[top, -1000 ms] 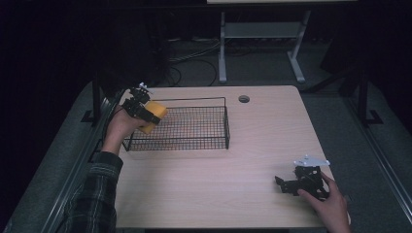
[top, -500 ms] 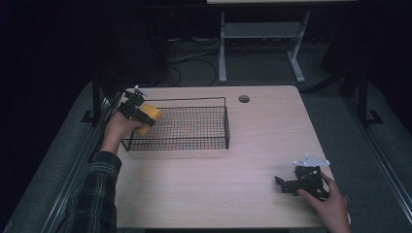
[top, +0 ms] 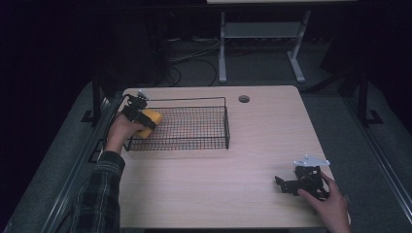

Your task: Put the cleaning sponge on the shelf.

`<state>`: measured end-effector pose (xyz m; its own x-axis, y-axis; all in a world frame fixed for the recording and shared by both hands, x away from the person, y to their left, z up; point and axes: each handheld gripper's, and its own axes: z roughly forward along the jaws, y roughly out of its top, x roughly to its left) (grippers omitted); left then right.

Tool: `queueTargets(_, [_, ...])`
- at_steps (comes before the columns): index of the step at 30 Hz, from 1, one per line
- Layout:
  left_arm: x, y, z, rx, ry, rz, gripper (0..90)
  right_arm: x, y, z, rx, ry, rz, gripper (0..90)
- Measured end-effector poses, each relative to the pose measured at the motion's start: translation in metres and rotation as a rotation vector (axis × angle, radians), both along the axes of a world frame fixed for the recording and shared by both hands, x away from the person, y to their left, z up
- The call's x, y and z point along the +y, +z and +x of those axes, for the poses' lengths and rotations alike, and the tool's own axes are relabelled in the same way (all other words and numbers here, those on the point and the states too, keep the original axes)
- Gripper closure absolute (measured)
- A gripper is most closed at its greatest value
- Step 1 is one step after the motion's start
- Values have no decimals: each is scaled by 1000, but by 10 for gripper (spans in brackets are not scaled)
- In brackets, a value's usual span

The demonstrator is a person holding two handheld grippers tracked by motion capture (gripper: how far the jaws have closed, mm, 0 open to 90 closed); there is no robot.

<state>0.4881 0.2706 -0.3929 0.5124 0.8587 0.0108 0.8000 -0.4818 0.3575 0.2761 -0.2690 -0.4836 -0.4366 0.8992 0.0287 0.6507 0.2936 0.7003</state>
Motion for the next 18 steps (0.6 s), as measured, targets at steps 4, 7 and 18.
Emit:
queueTargets(4, [-1,-6,1,15,1,1,225,0,0,0,0,0,-1,1])
queueTargets(7, [-1,-10,1,27,0,-1,224,0,0,0,-1,0,-3,1])
queueTargets(18, [-1,-14,0,42,-6,-7,206,0,0,0,-1,0,-4,1])
